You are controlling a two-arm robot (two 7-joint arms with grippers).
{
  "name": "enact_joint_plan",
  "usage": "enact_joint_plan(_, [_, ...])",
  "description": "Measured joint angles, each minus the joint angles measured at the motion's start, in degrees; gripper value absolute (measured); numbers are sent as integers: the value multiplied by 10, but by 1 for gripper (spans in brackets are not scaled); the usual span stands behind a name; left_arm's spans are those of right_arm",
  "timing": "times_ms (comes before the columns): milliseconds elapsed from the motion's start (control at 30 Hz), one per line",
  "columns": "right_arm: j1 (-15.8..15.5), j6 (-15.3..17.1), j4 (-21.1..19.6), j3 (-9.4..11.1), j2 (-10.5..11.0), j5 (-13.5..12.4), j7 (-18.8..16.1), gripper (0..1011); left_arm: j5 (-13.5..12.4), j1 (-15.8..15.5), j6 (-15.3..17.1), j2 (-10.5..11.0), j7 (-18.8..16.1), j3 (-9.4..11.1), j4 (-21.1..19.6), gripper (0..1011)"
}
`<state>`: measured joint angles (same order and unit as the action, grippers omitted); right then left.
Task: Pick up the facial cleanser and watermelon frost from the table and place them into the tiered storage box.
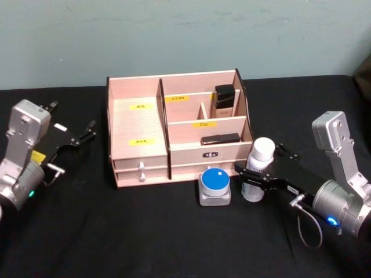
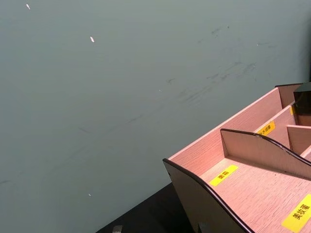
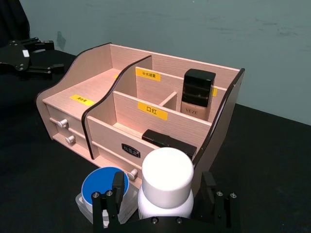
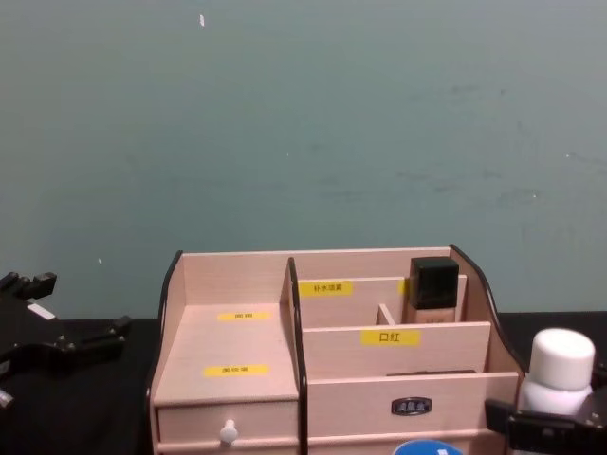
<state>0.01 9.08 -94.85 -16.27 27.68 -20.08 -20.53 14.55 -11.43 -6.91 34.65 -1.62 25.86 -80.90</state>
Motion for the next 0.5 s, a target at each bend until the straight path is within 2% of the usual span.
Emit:
enact_joint_plan(100, [0, 0, 0, 0, 0, 0, 0, 992, 0, 0, 0, 0, 0, 0, 0, 1010])
enact_joint_plan(200, [0, 0, 0, 0, 0, 0, 0, 929, 0, 0, 0, 0, 0, 0, 0, 1010])
enact_joint_plan(500, [-1, 0, -1, 1, 1, 0, 0, 677, 0, 0, 0, 0, 0, 0, 0, 1009])
